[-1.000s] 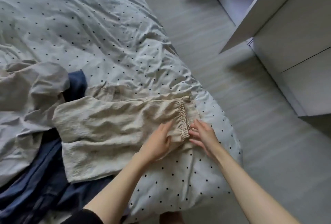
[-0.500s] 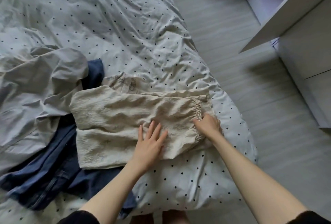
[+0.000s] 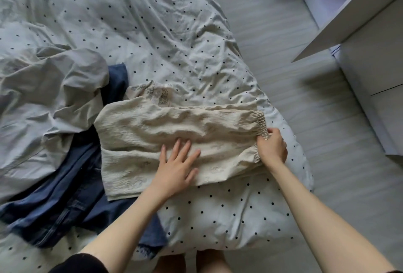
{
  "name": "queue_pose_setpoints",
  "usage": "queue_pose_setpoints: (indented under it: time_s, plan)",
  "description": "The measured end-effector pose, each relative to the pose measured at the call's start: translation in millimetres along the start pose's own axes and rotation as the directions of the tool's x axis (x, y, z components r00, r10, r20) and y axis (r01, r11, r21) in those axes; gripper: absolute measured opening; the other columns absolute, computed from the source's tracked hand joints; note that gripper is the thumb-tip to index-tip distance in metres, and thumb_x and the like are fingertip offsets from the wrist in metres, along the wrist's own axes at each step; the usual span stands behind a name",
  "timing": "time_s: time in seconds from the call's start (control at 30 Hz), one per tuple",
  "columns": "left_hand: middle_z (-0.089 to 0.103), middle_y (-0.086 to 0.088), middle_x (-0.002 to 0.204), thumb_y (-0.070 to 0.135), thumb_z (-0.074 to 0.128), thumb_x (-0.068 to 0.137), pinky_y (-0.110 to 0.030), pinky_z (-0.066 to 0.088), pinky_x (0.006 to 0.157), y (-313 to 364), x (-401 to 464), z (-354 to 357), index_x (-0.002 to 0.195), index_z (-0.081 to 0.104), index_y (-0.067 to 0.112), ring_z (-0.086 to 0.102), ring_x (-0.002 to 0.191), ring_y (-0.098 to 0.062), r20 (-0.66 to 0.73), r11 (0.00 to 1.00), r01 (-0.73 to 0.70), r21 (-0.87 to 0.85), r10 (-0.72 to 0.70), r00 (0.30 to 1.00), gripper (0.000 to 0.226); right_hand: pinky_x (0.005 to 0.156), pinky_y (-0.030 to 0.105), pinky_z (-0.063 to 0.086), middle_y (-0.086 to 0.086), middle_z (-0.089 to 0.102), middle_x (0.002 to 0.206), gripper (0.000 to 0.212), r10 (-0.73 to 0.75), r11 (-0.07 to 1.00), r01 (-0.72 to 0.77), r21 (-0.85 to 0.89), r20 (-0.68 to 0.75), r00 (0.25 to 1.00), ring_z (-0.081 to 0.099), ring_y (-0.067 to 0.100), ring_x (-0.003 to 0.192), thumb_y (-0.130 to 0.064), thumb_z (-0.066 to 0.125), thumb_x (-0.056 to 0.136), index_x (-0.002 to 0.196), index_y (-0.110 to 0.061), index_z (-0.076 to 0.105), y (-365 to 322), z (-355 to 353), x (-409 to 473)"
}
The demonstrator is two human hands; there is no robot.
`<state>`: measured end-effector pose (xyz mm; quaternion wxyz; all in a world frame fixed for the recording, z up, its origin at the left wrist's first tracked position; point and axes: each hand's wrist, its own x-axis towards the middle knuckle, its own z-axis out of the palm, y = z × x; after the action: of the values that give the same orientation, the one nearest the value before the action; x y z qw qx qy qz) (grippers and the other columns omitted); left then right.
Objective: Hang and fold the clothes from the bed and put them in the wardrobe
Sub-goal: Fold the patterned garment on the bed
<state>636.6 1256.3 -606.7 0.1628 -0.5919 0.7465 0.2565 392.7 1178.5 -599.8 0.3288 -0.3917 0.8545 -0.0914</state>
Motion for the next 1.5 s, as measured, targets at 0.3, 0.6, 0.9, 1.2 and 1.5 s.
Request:
queue_pose_setpoints:
  time_s: [0.3, 0.6, 0.9, 1.2, 1.5]
  plan:
    - [-0.003, -0.010, 0.158, 0.016, 0.052, 0.092, -0.059, -0.010, 0.108, -53, -36, -20, 0.149, 0.020, 0.023, -0.016, 0.143, -0.024, -0.392, 0.912, 0.275, -0.303, -0.383, 0.837, 0.066, 0.112, 0.053, -0.012, 0.005, -0.011, 0.158, 0.066, -0.633, 0.569, 0.698, -0.435, 0.310, 0.709, -0.010, 0.024, 0.146, -0.044, 0.034, 0.098, 0.150, -0.025, -0.002, -31, 64, -72]
    - [0.027, -0.014, 0.151, 0.039, 0.048, 0.094, -0.049, 0.015, 0.107, -119, -55, -12, 0.146, -0.013, 0.030, 0.028, 0.136, -0.027, -0.303, 0.714, 0.391, -0.581, -0.636, 0.710, 0.081, 0.105, 0.067, -0.012, -0.001, -0.017, 0.153, 0.074, -0.726, 0.432, 0.838, -0.334, 0.422, 0.542, -0.005, 0.030, 0.146, -0.065, 0.032, 0.088, 0.143, -0.039, -0.010, -85, 173, -120]
    - [0.068, 0.006, 0.090, 0.023, 0.065, 0.085, -0.017, 0.042, 0.066, -142, -59, -24, 0.099, 0.066, 0.020, 0.061, 0.091, -0.013, -0.069, 0.370, 0.304, -0.878, -0.726, 0.684, 0.015, 0.107, 0.063, -0.013, -0.004, -0.024, 0.151, 0.078, -0.704, 0.439, 0.818, -0.371, 0.425, 0.570, -0.006, 0.028, 0.146, -0.070, 0.029, 0.085, 0.142, -0.039, -0.015, -81, 196, -112]
    - [0.055, -0.009, 0.084, 0.012, 0.061, 0.090, -0.024, 0.049, 0.055, -131, -77, -84, 0.083, 0.059, 0.012, 0.051, 0.075, -0.019, 0.249, -0.109, 0.225, -0.968, -0.497, 0.831, 0.007, 0.113, 0.057, -0.001, -0.003, -0.007, 0.159, 0.070, -0.695, 0.441, 0.874, -0.205, 0.539, 0.477, -0.006, 0.021, 0.146, -0.058, 0.035, 0.093, 0.149, -0.037, -0.001, -88, 154, -108]
    - [0.057, -0.007, 0.080, 0.002, 0.057, 0.088, -0.029, 0.056, 0.052, -5, -34, -140, 0.084, 0.055, 0.007, 0.059, 0.056, -0.006, 0.139, 0.054, 0.163, -0.985, -0.307, 0.941, 0.007, 0.108, 0.022, 0.024, 0.003, 0.038, 0.148, 0.036, -0.501, 0.860, 0.437, 0.265, 0.271, 0.822, 0.030, 0.014, 0.138, -0.016, 0.044, 0.099, 0.134, -0.018, 0.052, -38, 34, -81]
